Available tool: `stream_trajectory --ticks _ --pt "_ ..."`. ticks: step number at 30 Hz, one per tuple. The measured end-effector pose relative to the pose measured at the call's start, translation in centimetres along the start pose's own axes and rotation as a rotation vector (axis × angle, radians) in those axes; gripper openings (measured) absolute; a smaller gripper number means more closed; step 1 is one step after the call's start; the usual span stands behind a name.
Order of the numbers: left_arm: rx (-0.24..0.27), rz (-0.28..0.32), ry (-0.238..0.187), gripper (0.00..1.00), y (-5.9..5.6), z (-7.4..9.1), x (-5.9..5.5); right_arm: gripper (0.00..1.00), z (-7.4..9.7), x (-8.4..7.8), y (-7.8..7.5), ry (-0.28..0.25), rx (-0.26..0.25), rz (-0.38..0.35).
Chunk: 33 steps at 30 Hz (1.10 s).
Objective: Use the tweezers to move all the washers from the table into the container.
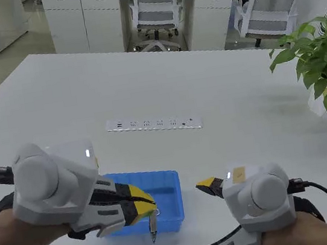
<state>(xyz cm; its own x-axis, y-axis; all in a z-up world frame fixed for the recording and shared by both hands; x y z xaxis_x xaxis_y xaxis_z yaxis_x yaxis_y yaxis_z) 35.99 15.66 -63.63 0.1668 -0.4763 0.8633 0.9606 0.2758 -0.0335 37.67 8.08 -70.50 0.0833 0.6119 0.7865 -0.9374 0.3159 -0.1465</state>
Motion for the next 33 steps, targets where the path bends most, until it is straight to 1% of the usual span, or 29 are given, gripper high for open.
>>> stream_trajectory --ticks 3,9,14,17,22,26,33 --pt "-0.004 0.0 0.004 0.05 -0.2 -0.1 -0.2 1.0 0.0 -0.2 0.1 0.005 0.003 0.002" --pt "-0.007 -0.001 0.005 0.05 -0.3 -0.4 -0.5 0.98 -0.1 -0.2 0.5 -0.004 0.017 0.014" --pt "-0.014 0.01 0.001 0.05 -0.3 -0.8 -1.0 0.97 -0.2 -0.4 0.8 0.003 0.029 0.018" --pt "-0.021 0.013 0.006 0.05 -0.3 -1.1 -1.4 0.96 -0.2 -0.5 1.0 0.007 0.035 0.021" --pt "-0.026 0.017 0.006 0.05 -0.4 -1.4 -1.7 0.95 -0.2 -0.8 1.0 0.012 0.04 0.021" --pt "-0.031 0.015 0.018 0.05 -0.4 -1.7 -2.1 0.95 -0.2 -0.9 1.1 0.016 0.041 0.018" --pt "-0.036 0.023 0.022 0.05 -0.5 -2.0 -2.6 0.94 -0.1 -1.2 1.2 0.022 0.046 0.017"
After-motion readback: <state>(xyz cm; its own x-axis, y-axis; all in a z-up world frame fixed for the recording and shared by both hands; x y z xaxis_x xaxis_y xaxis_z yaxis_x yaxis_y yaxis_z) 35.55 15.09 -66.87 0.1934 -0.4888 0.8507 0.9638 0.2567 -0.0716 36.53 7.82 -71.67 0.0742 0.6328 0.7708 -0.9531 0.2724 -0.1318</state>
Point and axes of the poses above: the centre of the closed fingertips' face, and the gripper's own axes: z roughly backward along the fingers, y roughly to its left, x roughly out of its top, the point moved 3 cm from there along z, roughly backward along the fingers, and after that the axes turned 11 degrees about -x, right-handed, at the moved point
